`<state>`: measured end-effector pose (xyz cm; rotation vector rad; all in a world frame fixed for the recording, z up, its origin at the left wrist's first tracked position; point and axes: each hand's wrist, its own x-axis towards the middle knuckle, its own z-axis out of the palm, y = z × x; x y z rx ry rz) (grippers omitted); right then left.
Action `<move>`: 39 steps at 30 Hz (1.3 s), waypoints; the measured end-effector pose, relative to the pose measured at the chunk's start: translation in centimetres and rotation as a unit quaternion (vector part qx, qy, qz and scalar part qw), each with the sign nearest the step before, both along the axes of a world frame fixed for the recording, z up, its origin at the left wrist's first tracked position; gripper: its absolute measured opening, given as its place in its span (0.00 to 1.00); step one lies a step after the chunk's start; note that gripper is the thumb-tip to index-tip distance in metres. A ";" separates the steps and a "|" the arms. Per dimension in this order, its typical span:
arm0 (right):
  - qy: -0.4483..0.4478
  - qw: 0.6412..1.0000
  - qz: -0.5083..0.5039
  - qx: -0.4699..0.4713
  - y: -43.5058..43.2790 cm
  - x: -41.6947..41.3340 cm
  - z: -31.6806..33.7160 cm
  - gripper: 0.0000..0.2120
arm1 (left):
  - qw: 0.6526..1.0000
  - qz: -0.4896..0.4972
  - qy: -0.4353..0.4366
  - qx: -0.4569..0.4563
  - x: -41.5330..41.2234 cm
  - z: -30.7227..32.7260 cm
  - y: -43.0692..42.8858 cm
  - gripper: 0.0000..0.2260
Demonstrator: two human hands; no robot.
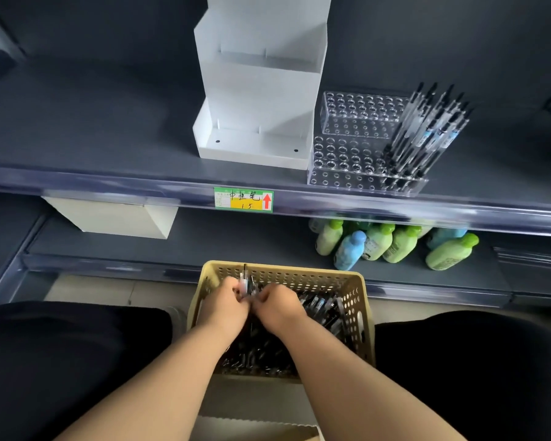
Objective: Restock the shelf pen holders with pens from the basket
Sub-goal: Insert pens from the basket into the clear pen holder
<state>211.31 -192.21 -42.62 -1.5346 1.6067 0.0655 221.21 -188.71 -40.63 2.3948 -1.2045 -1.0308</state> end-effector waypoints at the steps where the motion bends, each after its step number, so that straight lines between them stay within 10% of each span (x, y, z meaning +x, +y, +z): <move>1: -0.022 0.999 -0.020 -0.016 0.0 -0.3 0.5 0.07 | 1.000 0.001 0.005 -0.017 -0.1 0.6 0.1 0.07; 10: -0.137 0.957 -0.113 -0.231 -0.9 -2.9 8.6 0.11 | 0.980 -0.087 0.001 -0.181 -3.1 9.1 -0.5 0.07; 22: -0.212 0.805 -0.239 -0.500 -8.6 -12.1 25.0 0.09 | 0.899 -0.119 0.076 -0.415 -6.4 21.7 -8.5 0.07; 39: -0.012 0.850 -0.145 -0.506 -17.9 -13.2 24.1 0.10 | 0.890 -0.130 0.109 -0.423 -9.2 20.3 -18.7 0.05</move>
